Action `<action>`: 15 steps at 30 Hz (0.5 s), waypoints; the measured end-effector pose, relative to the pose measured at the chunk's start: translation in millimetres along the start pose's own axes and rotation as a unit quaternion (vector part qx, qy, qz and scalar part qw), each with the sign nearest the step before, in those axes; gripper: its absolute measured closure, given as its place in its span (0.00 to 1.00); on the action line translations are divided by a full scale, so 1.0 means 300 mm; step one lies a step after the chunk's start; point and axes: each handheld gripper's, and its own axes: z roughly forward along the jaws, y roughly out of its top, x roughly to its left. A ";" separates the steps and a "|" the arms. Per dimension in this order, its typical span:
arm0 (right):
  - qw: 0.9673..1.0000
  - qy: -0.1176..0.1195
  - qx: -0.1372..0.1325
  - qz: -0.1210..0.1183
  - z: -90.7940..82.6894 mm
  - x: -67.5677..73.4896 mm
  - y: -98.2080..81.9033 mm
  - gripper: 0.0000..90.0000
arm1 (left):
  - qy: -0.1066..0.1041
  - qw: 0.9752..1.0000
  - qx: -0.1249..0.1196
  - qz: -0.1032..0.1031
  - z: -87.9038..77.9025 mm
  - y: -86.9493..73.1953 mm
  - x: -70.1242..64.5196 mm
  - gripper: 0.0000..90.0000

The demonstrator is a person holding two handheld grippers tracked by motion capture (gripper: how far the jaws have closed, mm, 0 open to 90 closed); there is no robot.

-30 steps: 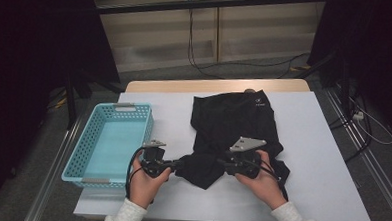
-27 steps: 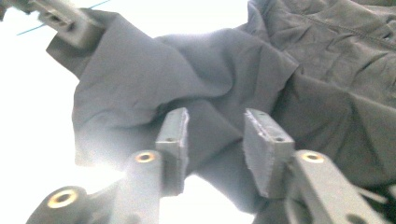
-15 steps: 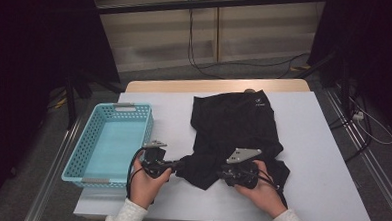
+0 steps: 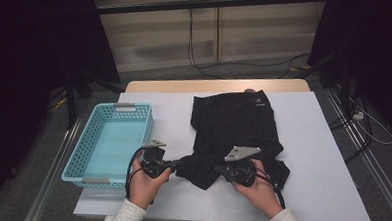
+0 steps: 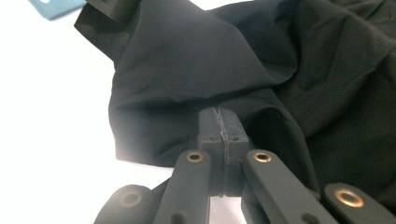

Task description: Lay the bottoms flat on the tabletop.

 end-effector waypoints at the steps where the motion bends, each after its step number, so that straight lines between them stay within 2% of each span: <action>1: 1.000 0.002 -0.001 0.002 -0.008 -0.001 0.000 1.00 | 0.000 1.000 -0.003 -0.001 -0.005 0.002 -0.002 0.98; 7: 1.000 0.012 -0.014 0.012 -0.081 -0.009 0.000 1.00 | 0.008 1.000 -0.025 -0.005 -0.029 0.013 0.002 0.98; 11: 0.999 0.014 -0.024 0.027 -0.131 -0.020 0.003 1.00 | 0.006 1.000 -0.020 -0.005 -0.019 0.012 0.000 0.98; 15: 0.999 0.015 -0.011 0.028 -0.153 -0.018 -0.014 1.00 | 0.001 1.000 -0.008 -0.007 0.000 0.006 -0.006 0.98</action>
